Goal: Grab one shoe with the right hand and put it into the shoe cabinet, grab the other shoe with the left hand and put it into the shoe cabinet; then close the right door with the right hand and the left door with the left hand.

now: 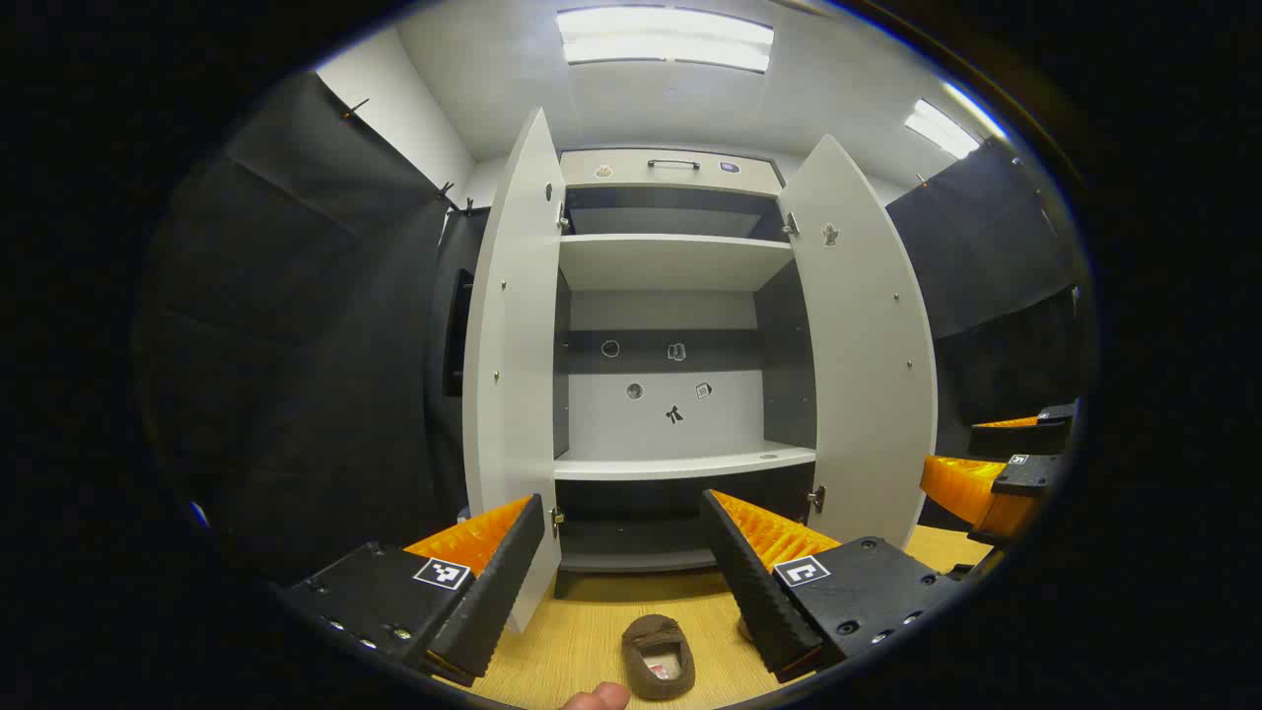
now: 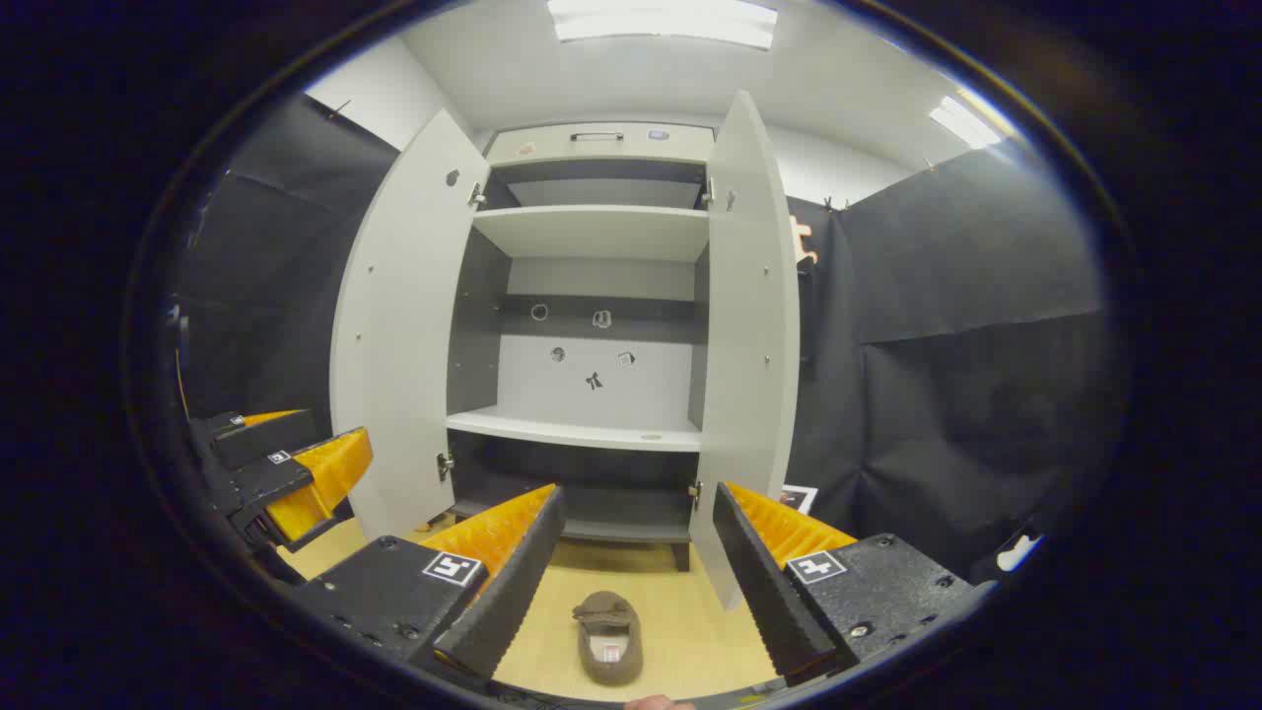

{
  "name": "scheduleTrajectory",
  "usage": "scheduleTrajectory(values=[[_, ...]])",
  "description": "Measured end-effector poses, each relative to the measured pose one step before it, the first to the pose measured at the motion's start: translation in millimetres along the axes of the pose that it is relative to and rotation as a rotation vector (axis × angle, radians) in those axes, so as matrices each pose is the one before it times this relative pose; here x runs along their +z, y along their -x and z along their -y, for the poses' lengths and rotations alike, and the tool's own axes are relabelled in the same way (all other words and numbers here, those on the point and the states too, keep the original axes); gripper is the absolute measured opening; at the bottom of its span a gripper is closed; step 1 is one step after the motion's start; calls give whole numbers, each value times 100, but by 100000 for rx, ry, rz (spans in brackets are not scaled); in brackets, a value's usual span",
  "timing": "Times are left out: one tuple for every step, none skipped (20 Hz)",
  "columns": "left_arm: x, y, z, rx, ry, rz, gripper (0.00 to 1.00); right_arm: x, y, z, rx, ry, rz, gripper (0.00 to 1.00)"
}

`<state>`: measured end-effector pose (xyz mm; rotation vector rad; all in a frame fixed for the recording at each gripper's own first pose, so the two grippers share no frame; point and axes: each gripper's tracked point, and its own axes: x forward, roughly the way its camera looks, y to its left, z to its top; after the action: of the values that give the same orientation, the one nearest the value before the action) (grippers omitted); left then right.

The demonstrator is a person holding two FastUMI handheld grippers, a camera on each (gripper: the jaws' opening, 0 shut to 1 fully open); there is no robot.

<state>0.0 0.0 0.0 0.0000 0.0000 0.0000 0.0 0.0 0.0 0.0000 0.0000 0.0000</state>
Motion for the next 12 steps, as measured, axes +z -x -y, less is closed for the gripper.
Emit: scheduleTrajectory(values=[[-108, -206, -219, 513, -295, -291, 95, -61, -128, 13, -97, -135, 154, 97], [73, -65, -104, 377, -243, 139, 96, 62, -152, -109, 143, -304, 243, 97], [-27, -28, -90, 318, -138, 75, 96, 1, -136, 27, 81, -196, 43, 97], [-16, -26, -132, 300, 15, -73, 96, -54, -109, -4, 105, -19, -243, 98], [-30, -32, -1, 94, 137, 16, 96, -162, -190, 18, 45, 51, -341, 97], [-38, -36, -13, -33, 138, -1, 96, -23, -83, -26, 121, -171, 51, 97], [-32, -85, 38, -105, -58, -121, 96, -43, -177, -68, -50, -233, -67, 98], [-74, -3, 0, -99, -259, -192, 96, 14, -92, 35, -38, -210, -39, 97], [5, -115, 24, -65, -191, -91, 96, -85, -70, -13, -63, -241, -158, 98], [-54, -121, 13, -164, 79, -79, 96, 43, -44, -8, 25, -246, -12, 98], [-3, -41, 30, -193, 203, -22, 96, -69, -101, -29, -134, -75, 34, 98], [-72, -49, 32, -111, 115, -7, 96, 21, -86, 69, -263, 90, 52, 97]])
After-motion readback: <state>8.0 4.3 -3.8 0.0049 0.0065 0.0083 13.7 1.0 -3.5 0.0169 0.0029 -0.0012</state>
